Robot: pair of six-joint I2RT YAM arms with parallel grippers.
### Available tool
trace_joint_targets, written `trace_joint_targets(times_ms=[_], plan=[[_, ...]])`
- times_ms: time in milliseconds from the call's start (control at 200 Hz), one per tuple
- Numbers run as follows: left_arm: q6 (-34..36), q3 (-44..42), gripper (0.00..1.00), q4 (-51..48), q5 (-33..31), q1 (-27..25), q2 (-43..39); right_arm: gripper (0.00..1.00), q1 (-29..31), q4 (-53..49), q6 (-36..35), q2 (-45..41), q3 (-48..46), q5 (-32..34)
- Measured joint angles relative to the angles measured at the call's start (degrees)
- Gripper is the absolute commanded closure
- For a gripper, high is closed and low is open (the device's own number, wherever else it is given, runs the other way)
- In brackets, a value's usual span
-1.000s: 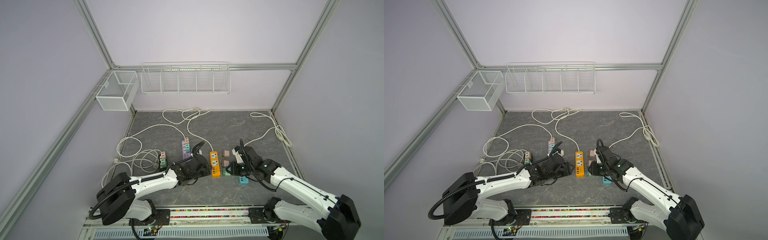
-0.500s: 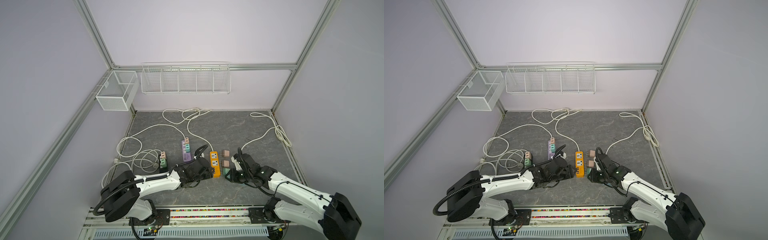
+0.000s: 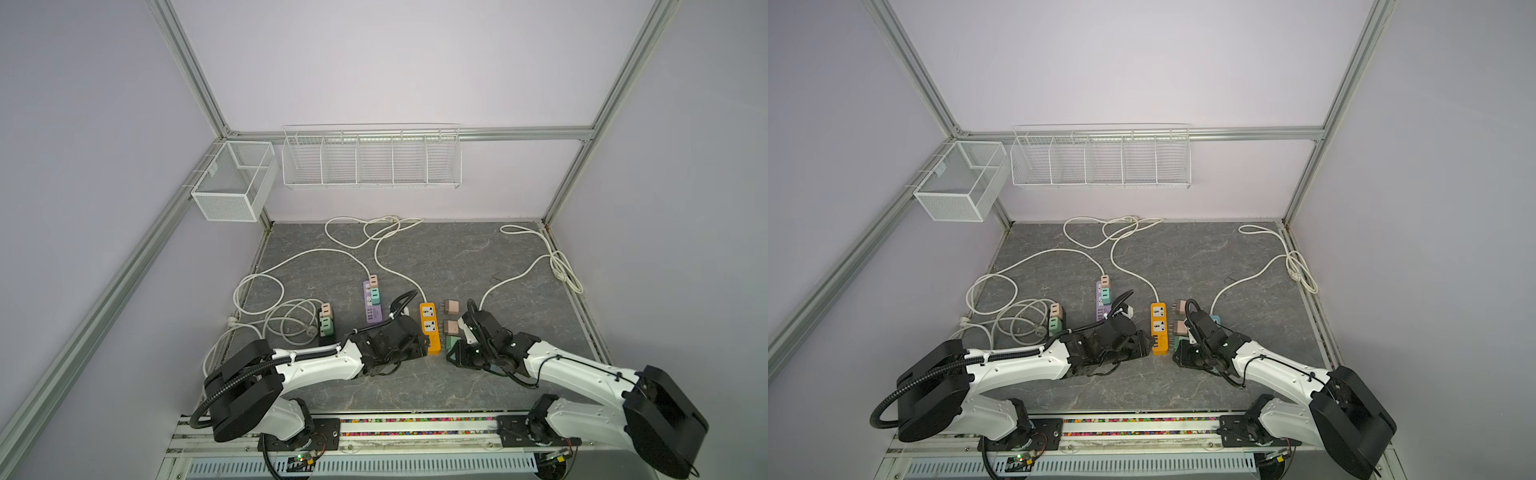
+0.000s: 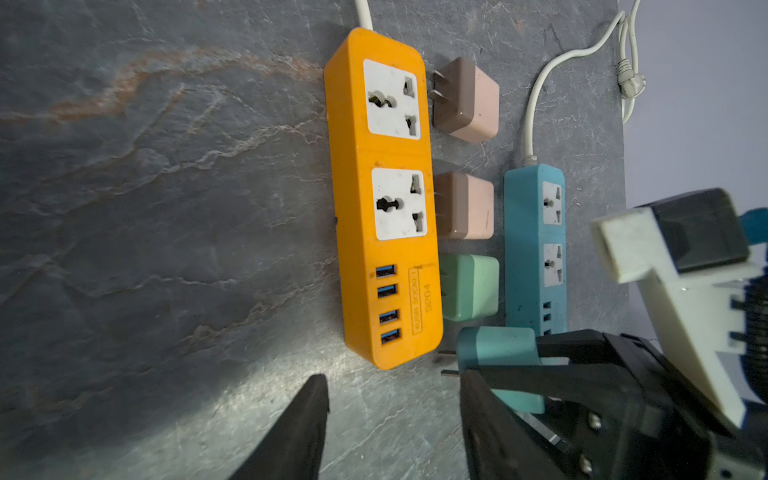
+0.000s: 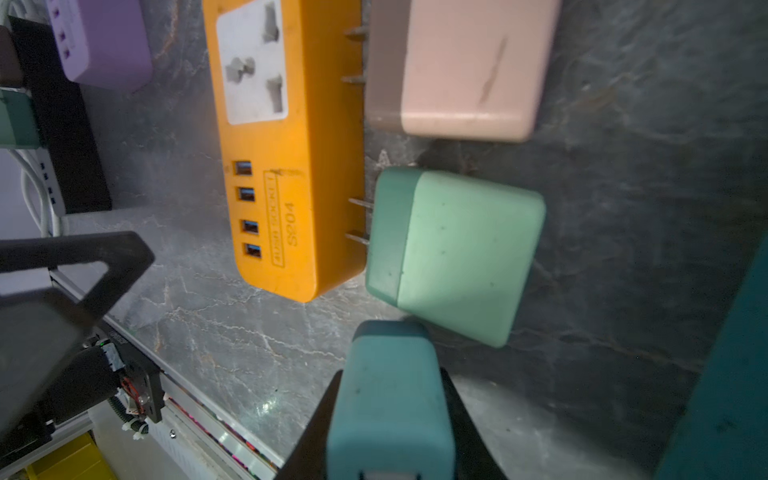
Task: Pull the plug off the socket
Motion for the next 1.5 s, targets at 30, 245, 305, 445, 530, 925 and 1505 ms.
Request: trace_joint_targets(times_ms=[30,245,305,445,530,925,1505], plan=[[0.0,0.0,0.47,0.0,0.0,0.0,0.0,0.76,0.0,0.2,0.1,0.3,-0.2,0.0],[0.0,0.1,0.45,-0.2,0.0,0.0,0.3,0.69,0.1,2.1,0.3,1.4,-0.3,0.0],[0.0,0.2,0.45,-0.3,-0.1,0.0,0.3,0.66,0.2,2.3,0.3,1.5,-0.2,0.0],[0.0,0.7,0.44,-0.8,-0.5,0.0,0.3,0.58,0.2,1.6,0.5,1.7,-0.2,0.7],[0.0,1.1,0.43,-1.0,-0.7,0.0,0.3,0.53,0.2,0.5,0.4,1.8,-0.2,1.5],[0.2,1.8,0.43,-2.6,-1.6,0.0,0.2,0.29,0.2,-4.3,0.1,-0.3,0.6,4.2],[8.0,3.7,0.33,-13.6,-9.4,5.1,-8.2,0.09,1.0,-12.2,-10.3,-4.5,11.2,10.6]])
